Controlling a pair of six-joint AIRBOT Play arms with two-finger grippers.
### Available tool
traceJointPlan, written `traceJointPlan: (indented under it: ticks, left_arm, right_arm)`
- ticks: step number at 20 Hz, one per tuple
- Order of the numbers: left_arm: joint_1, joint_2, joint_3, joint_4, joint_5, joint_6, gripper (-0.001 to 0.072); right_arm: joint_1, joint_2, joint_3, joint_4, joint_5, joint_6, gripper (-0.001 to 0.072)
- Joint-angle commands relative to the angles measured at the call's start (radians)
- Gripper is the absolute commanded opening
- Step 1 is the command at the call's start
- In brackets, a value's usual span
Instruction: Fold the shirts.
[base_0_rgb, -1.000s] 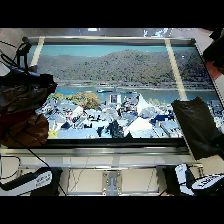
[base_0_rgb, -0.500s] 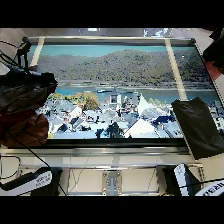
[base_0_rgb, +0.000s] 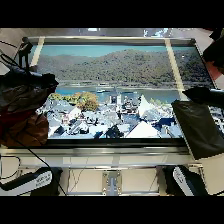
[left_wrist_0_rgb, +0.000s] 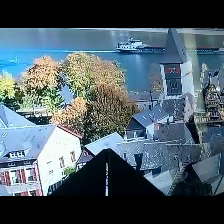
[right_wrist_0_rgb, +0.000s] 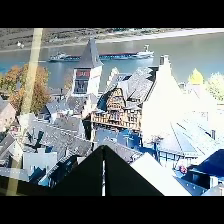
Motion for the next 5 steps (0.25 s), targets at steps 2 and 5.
traceJointPlan:
  ticks: [2,5]
  left_arm:
    - [0.0,0.0,0.0,0.0,-0.003,0.0,0.0013]
    - [0.0,0.0,0.0,0.0,-0.003,0.0,0.0013]
  right_arm:
    - [0.043,0.0,0.021,-0.027,-0.01,0.006,0.0017]
    - [0.043,0.0,0.033,-0.027,-0.01,0.006,0.0018]
